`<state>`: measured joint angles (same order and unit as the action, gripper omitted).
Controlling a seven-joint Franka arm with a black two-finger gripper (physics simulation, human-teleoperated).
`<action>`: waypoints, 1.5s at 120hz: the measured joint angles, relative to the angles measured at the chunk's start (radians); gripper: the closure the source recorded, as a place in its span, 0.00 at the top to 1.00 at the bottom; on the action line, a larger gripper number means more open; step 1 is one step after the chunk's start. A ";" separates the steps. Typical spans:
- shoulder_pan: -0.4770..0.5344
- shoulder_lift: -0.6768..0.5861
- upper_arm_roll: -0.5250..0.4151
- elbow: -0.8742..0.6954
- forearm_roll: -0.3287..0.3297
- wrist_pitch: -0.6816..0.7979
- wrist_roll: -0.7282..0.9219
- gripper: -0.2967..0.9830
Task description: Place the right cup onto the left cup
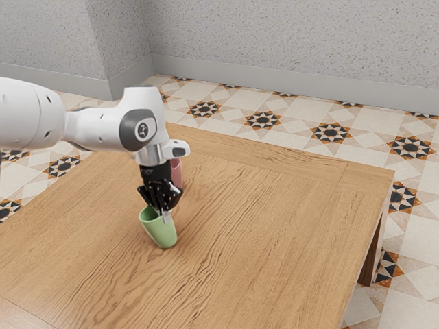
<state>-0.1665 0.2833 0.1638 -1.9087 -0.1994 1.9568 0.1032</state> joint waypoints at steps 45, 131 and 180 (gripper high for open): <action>0.006 0.003 0.003 0.163 0.157 -0.103 -0.038 0.15; 0.146 0.317 -0.131 0.795 0.331 -0.286 -0.032 0.15; 0.228 0.412 -0.241 0.926 0.369 -0.301 0.021 0.15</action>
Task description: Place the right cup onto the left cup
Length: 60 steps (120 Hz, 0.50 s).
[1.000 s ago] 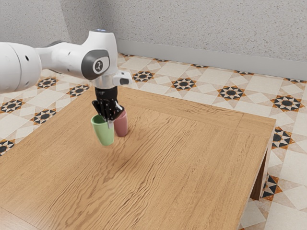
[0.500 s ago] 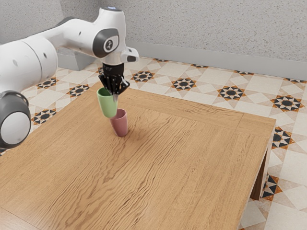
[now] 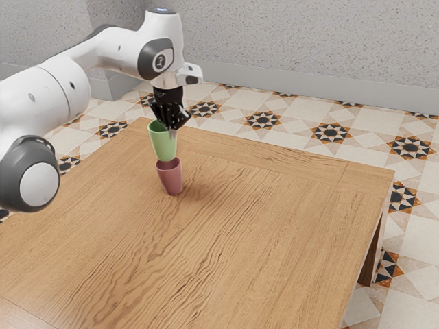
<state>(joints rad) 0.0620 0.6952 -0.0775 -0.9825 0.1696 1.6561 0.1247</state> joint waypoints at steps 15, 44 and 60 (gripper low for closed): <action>0.012 0.012 -0.004 0.010 0.001 0.003 0.014 0.15; 0.020 0.021 -0.004 0.012 0.002 0.007 0.035 0.15; 0.021 0.034 -0.005 0.016 0.001 0.015 0.044 0.15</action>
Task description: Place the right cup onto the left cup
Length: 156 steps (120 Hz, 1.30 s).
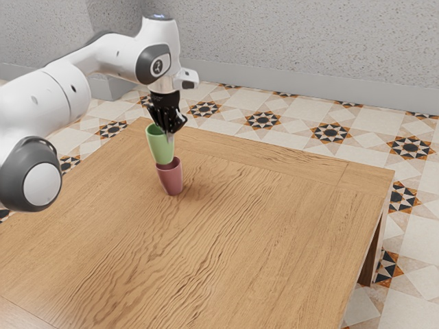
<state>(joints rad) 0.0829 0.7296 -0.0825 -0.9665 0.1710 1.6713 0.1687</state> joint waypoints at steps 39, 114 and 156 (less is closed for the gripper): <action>0.004 0.024 -0.014 0.007 0.001 0.019 0.018 0.15; 0.019 0.034 -0.034 0.007 -0.006 0.026 0.034 0.54; 0.012 -0.176 -0.029 -0.147 -0.054 0.001 0.032 0.72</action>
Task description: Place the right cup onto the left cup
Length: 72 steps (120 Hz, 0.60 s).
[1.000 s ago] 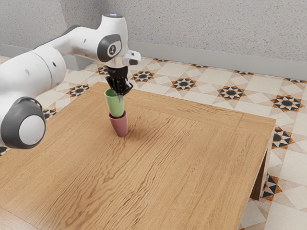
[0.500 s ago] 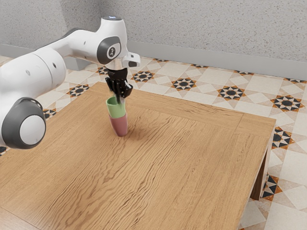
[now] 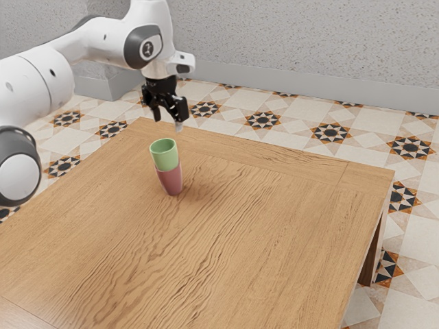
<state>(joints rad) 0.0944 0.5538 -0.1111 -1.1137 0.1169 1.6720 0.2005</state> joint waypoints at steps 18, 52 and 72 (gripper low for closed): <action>-0.053 -0.159 0.050 -0.182 -0.044 -0.006 0.000 0.75; -0.217 -0.360 0.179 -0.402 -0.100 -0.030 -0.005 0.76; -0.269 -0.427 0.209 -0.464 -0.106 -0.039 -0.016 0.77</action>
<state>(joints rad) -0.1743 0.1266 0.0978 -1.5780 0.0109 1.6335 0.1843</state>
